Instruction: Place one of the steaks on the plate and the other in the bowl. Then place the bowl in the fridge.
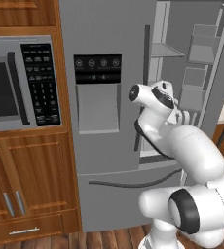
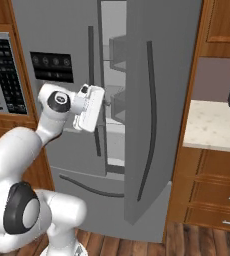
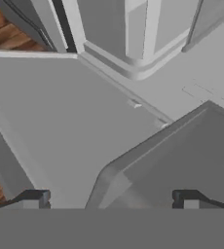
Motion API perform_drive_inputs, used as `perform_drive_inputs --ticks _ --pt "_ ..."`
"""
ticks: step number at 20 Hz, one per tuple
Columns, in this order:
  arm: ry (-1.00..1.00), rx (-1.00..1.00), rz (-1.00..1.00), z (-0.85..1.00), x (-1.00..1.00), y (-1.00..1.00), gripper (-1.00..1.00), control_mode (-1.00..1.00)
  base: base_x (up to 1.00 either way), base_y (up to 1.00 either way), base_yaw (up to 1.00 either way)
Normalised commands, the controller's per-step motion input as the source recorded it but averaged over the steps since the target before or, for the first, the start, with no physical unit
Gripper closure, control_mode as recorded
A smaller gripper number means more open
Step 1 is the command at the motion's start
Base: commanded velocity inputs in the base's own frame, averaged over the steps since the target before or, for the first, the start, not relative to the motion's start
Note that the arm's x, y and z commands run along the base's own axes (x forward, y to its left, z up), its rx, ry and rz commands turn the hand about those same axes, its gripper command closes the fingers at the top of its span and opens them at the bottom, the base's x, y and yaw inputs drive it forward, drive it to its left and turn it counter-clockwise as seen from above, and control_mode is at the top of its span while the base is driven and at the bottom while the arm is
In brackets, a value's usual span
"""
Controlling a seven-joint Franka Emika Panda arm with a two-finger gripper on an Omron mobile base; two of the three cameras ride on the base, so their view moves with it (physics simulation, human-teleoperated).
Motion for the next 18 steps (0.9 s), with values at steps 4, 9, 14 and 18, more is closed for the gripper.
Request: perform_drive_inputs --ticks 4,9,14,18 --pt "0.18 0.0 0.0 0.15 0.26 -0.59 -1.0 -1.0 0.0 0.0 0.0" --pt "0.01 0.0 0.0 0.33 0.0 -0.37 -1.0 -1.0 0.0 0.0 0.0" --pt "0.01 0.0 0.0 0.29 -0.23 -0.62 -1.0 -1.0 0.0 0.0 0.0" --pt "0.15 0.0 0.0 0.14 -0.2 -1.0 -1.0 -1.0 0.0 0.0 0.0"
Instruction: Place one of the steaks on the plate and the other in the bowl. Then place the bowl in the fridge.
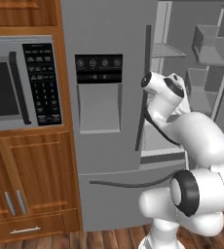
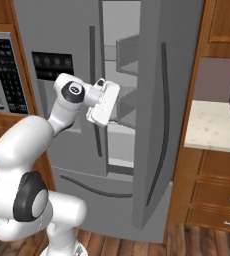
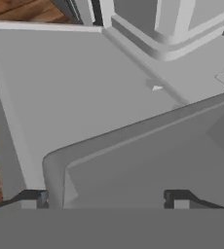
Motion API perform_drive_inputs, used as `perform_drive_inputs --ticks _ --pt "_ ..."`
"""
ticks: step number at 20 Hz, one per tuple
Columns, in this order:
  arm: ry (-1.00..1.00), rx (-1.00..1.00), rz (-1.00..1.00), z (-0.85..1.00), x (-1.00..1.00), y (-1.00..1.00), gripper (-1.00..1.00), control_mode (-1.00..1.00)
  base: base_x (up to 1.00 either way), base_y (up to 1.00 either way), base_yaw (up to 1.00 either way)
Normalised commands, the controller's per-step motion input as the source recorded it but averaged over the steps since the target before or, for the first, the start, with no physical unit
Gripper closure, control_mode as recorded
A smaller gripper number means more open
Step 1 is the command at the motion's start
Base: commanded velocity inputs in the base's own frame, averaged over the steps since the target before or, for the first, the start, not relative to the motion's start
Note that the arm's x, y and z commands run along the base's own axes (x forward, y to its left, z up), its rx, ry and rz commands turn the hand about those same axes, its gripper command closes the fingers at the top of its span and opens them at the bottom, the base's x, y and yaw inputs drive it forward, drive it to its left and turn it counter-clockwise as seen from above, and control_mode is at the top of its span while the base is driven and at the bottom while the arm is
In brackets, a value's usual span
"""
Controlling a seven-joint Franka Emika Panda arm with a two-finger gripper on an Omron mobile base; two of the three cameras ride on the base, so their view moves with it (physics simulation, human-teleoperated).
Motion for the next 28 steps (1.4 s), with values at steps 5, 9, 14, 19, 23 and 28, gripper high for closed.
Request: perform_drive_inputs --ticks 5,9,14,19,23,28 --pt "0.14 0.0 0.0 0.12 -0.22 -1.0 -1.0 -1.0 0.0 0.0 0.0" --pt "0.09 0.0 0.0 0.14 -0.48 -1.0 -1.0 -1.0 0.0 0.0 0.0" --pt "0.11 0.0 0.0 0.1 -0.46 -1.0 -1.0 -1.0 0.0 0.0 0.0" --pt "0.03 0.0 0.03 0.19 -0.01 -0.18 -1.0 -1.0 0.0 0.0 0.0" --pt "-0.01 0.04 0.07 0.25 0.01 0.82 -1.0 -1.0 0.0 0.0 0.0" --pt "-0.16 0.5 -0.06 -0.34 0.11 0.99 -1.0 -1.0 0.0 0.0 0.0"
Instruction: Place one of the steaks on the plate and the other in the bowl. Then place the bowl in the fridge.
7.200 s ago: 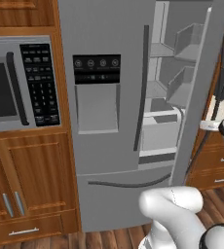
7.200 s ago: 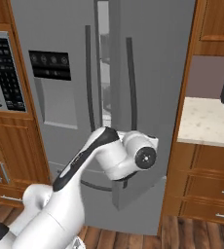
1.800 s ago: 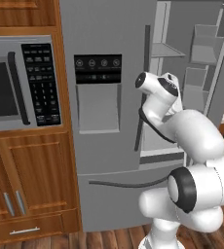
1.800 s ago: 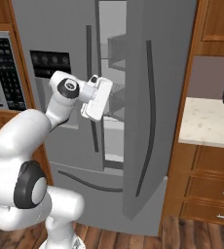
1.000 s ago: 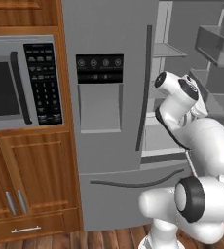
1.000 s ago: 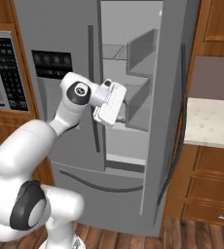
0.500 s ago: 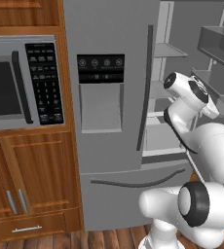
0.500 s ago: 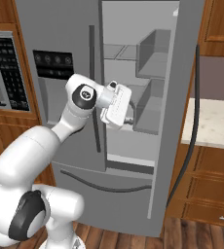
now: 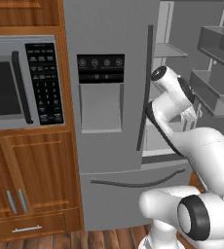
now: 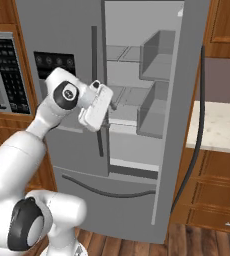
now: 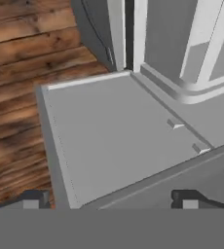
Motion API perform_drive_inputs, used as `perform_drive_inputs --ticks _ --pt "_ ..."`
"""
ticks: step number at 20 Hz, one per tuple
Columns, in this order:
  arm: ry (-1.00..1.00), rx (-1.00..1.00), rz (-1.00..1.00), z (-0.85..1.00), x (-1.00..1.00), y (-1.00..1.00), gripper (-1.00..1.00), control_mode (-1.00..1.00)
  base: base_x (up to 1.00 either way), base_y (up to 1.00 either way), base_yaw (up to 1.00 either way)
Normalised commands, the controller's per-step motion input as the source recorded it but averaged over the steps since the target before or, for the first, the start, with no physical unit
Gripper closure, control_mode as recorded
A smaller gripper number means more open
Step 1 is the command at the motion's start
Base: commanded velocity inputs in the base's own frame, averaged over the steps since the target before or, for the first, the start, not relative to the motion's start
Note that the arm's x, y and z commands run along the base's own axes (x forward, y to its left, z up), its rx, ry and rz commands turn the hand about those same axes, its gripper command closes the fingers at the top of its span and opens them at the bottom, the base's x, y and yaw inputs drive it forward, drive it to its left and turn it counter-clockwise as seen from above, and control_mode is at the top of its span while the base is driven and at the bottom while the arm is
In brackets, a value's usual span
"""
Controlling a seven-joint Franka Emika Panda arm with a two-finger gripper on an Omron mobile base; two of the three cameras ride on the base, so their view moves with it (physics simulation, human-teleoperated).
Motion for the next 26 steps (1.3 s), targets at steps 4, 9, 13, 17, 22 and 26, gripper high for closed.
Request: perform_drive_inputs --ticks 4,9,13,17,22,26 --pt "-0.27 0.81 -0.27 -0.57 0.45 0.58 -1.0 -1.0 0.0 0.0 0.0" --pt "-0.35 0.82 -0.43 -0.57 0.52 0.2 -1.0 -1.0 0.0 0.0 0.0" --pt "-0.25 0.29 -0.76 -0.6 0.47 0.19 -1.0 -1.0 0.0 0.0 0.0" --pt "-0.06 0.05 -0.85 -0.17 0.28 0.19 -1.0 -1.0 0.0 0.0 0.0" --pt "0.02 0.01 -0.63 0.0 0.24 0.37 -1.0 -1.0 0.0 0.0 0.0" --pt "-0.09 0.45 -0.15 -0.18 0.28 0.06 -1.0 -1.0 0.0 0.0 0.0"
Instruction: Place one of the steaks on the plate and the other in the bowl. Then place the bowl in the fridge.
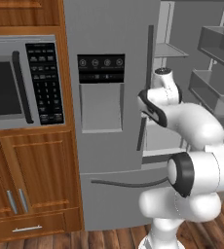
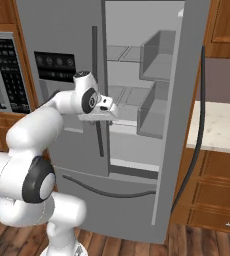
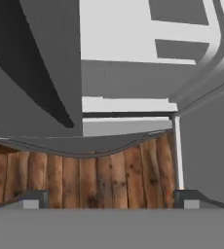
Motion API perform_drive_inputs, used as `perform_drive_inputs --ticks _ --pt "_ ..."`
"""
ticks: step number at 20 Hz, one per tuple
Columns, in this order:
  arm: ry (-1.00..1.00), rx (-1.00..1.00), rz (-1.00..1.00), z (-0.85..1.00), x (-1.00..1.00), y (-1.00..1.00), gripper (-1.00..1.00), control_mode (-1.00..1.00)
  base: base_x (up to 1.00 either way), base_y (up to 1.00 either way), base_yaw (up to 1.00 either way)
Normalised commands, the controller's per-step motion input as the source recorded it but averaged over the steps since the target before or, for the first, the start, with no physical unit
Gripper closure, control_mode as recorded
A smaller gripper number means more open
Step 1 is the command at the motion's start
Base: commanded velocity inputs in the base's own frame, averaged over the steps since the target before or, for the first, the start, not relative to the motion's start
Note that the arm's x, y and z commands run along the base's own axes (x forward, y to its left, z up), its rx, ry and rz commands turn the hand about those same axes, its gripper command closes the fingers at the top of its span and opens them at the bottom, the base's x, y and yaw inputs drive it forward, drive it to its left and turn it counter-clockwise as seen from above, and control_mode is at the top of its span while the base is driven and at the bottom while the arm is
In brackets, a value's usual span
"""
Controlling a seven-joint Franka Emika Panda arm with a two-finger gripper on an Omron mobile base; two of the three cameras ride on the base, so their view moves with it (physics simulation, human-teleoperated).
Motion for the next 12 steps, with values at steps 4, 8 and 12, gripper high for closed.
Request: perform_drive_inputs --ticks 4,8,12 --pt "-0.17 0.34 0.0 0.03 0.1 0.0 -1.0 -1.0 0.0 0.0 0.0" --pt "-0.3 -0.05 0.0 0.08 0.0 0.18 -1.0 -1.0 0.0 0.0 0.0" --pt "-0.27 -0.12 0.0 0.21 0.0 0.3 -1.0 -1.0 0.0 0.0 0.0"
